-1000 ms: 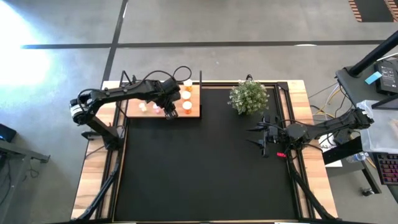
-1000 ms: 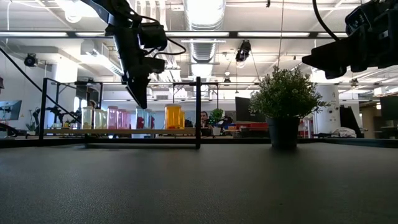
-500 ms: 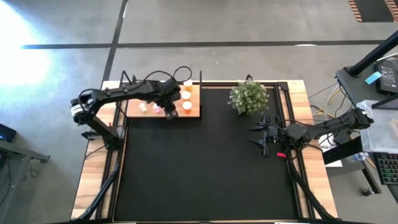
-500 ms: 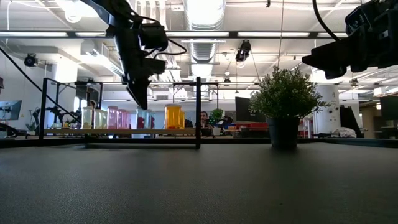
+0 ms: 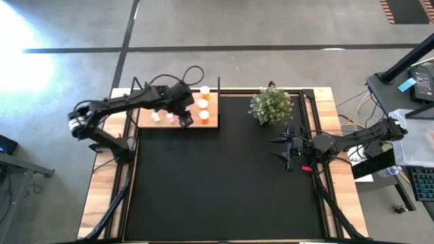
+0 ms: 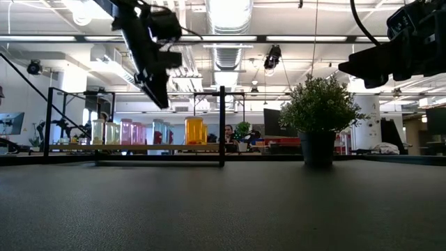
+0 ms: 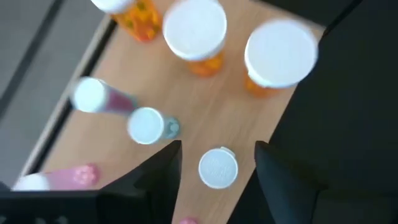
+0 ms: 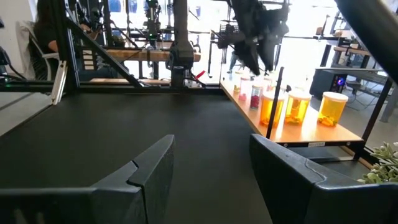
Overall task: Pick and place medicine bottles onto shelf by color
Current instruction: Return to Home Position
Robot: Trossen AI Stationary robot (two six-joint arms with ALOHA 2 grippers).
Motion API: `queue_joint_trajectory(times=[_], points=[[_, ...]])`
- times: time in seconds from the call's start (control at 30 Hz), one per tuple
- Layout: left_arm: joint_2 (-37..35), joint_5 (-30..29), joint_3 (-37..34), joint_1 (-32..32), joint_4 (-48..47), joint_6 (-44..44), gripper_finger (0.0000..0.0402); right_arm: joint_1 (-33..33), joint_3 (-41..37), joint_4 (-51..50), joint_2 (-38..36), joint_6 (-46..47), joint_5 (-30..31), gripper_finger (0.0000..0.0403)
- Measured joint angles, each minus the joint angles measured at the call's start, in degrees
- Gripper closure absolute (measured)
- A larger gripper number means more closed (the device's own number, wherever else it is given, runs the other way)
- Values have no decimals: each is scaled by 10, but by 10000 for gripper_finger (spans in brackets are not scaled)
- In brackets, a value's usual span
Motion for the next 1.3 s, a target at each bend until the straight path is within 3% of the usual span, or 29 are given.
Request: queue_joint_trajectory(times=[0.3, 0.73, 1.03, 1.3], points=[[-153, 1, -23, -3, -7, 5, 153, 0, 0, 0, 0, 0, 0, 204], [-477, 0, -240, -3, 65, -53, 142, 0, 0, 0, 0, 0, 0, 204], [-625, 9, -372, -4, 193, -136, 142, 0, 0, 0, 0, 0, 0, 204], [-710, 37, -514, -5, 404, -146, 142, 0, 0, 0, 0, 0, 0, 204]])
